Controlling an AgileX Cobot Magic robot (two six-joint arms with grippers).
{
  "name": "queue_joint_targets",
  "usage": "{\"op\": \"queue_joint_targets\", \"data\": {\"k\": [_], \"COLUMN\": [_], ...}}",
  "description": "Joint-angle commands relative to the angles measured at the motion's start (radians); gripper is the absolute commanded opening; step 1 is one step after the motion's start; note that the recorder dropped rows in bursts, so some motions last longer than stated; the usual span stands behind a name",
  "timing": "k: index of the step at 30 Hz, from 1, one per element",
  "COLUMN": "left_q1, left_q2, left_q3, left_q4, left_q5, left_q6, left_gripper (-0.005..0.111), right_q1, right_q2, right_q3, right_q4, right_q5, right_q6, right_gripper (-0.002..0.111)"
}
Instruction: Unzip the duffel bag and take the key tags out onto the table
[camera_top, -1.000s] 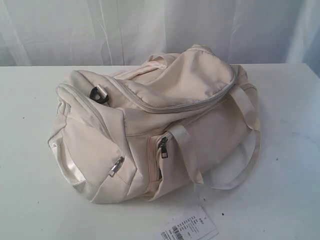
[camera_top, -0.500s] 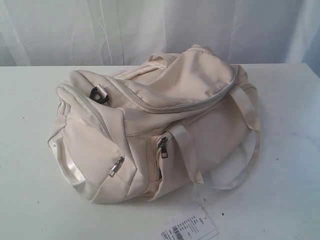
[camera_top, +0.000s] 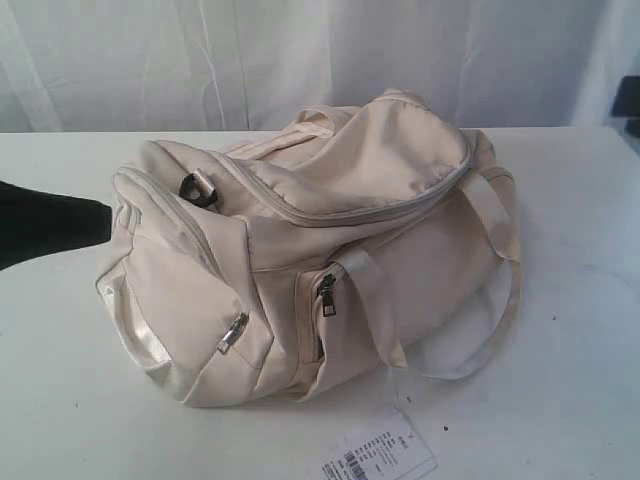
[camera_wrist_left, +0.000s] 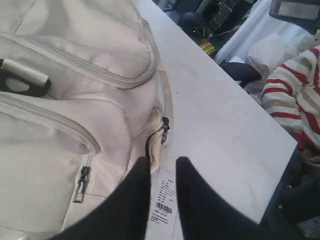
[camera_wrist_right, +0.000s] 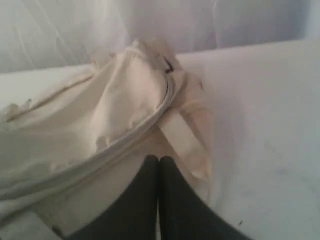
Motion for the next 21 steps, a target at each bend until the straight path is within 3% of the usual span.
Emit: {"op": "queue_joint_targets", "data": {"k": [1,5,8,12,18,21], "left_q1": [-0.005,-0.025,-0.082,-0.207,-0.358,-0.393], "left_q2": [0.103,0.195,0.273,0.386,0.508,0.553], "left_q3": [-0.005,-0.005,-0.005,-0.005,-0.005,-0.020], "left_q4": [-0.102,-0.204,-0.225,-0.258,-0.565,-0.576], "left_q5": [0.002,-0.002,-0.036,-0.175,-0.369,-0.468], "left_q6": [0.074,0.141,0.158,0.198,0.479,0.533], "left_gripper": [0.051,0.068,0.068,0.068,0.068,0.068], "right_q1": [0.051,0.093,0.108,0.108,0.108,0.108], "right_q2": [0.104,0.148,0.156,0.156,0.156,0.156], "right_q3": [-0.048,-0.081,-0.081,-0.081,-0.083,-0.083], "right_q4": [0.041,0.113,0.159,0.177,0.178,0.182], "right_q5": [0.071,0.110,0.104,0.100,0.098,0.098], "right_q6": [-0.044,-0.152,-0.178,-0.176,-0.176,-0.176], "right_gripper": [0.000,0.000,0.000,0.000,0.000,0.000]}}
